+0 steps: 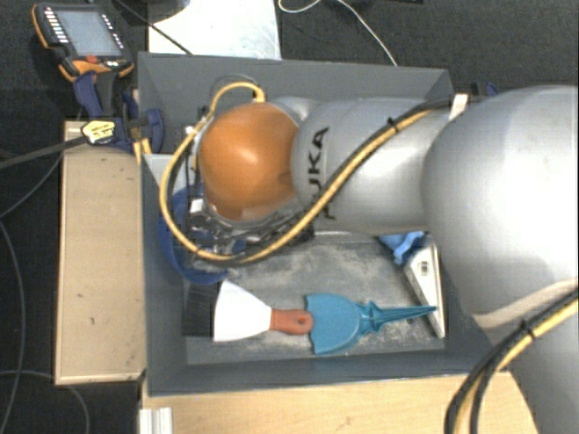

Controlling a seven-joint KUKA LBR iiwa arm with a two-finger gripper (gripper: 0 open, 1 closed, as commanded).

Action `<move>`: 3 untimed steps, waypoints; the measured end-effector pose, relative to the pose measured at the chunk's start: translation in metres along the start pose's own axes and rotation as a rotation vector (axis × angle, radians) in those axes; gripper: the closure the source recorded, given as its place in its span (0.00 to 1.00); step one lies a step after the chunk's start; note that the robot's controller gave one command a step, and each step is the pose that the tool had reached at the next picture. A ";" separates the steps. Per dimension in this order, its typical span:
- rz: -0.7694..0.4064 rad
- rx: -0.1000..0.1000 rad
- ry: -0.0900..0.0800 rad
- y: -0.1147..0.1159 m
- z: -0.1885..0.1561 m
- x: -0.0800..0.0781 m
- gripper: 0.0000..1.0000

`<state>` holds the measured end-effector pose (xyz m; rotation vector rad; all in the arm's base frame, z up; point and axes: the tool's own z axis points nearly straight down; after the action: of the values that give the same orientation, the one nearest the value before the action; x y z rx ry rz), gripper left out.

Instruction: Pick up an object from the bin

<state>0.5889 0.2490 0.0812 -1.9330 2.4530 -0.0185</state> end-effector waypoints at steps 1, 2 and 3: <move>0.035 -0.005 0.002 0.001 -0.009 0.001 1.00; 0.063 -0.006 0.001 0.002 -0.017 0.000 1.00; 0.056 -0.006 0.001 0.002 -0.024 0.000 1.00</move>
Offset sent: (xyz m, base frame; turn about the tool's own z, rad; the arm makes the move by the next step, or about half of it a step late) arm -0.0001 0.0001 0.0229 0.0000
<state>0.5864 0.2496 0.1051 -1.8660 2.5098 -0.0112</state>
